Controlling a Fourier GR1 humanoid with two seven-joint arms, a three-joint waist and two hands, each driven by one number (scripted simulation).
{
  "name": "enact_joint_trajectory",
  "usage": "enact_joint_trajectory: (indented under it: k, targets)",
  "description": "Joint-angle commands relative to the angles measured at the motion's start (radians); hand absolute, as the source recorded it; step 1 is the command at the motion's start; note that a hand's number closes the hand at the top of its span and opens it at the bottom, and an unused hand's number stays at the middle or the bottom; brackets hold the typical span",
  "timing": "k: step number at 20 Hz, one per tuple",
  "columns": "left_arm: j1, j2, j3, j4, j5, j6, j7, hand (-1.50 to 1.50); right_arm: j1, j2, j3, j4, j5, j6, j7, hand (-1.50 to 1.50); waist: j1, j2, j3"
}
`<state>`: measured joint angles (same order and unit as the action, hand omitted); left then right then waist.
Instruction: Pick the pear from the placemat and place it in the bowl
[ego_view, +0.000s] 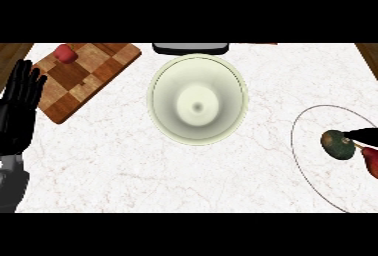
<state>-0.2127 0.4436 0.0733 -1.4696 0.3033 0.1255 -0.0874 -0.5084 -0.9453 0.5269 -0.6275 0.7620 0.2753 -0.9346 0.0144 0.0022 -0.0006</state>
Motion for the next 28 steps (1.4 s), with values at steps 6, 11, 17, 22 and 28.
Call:
enact_joint_trajectory:
  k: [6,11,17,22,28]
  targets:
    - [0.031,-0.006,0.029,-0.115,-0.017,0.016,0.093,0.0,-0.062,0.095,-0.016,0.172,0.106,0.005,-0.042,-1.5,0.001,-0.001,0.001]
    - [-0.022,-0.027,0.011,-0.064,-0.034,0.005,0.072,0.0,-0.115,0.122,-0.067,0.283,0.076,-0.088,-0.158,1.5,0.009,0.004,0.003]
    - [-0.09,0.011,0.073,0.026,-0.023,-0.031,0.071,0.0,-0.129,0.138,-0.078,0.254,0.084,-0.098,-0.175,1.5,-0.004,0.003,0.001]
    - [-0.064,-0.038,0.022,-0.024,-0.047,-0.013,0.099,0.0,-0.203,0.149,-0.169,0.392,0.063,-0.207,0.013,1.5,0.012,0.008,0.003]
    - [-0.097,-0.085,0.005,0.029,-0.082,0.016,0.033,0.0,-0.371,0.14,-0.253,0.46,0.02,-0.243,0.24,1.5,0.024,0.016,0.004]
